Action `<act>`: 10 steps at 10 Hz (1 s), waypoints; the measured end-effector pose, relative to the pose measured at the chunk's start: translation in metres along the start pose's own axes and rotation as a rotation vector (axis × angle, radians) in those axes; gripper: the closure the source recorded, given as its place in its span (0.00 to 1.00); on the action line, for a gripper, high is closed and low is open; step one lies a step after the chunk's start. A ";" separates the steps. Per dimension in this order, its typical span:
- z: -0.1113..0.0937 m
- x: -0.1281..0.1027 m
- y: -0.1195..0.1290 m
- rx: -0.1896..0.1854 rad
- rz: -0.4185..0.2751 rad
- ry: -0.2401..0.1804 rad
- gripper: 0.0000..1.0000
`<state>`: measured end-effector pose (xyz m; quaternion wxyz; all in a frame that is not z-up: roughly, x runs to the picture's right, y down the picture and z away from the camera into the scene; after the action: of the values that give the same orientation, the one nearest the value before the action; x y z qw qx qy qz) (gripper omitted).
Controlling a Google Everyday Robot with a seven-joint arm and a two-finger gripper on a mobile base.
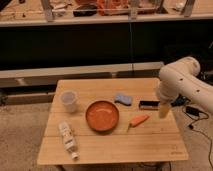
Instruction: Wipe the white sponge on the table
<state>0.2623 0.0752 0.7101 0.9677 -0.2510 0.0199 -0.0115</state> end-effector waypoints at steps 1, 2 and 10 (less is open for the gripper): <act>0.002 -0.003 -0.007 0.013 -0.010 0.008 0.20; 0.003 -0.004 -0.009 0.023 -0.020 0.015 0.20; 0.019 -0.047 -0.044 0.071 -0.147 -0.005 0.20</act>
<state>0.2154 0.0481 0.7498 0.9726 -0.2173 -0.0015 -0.0824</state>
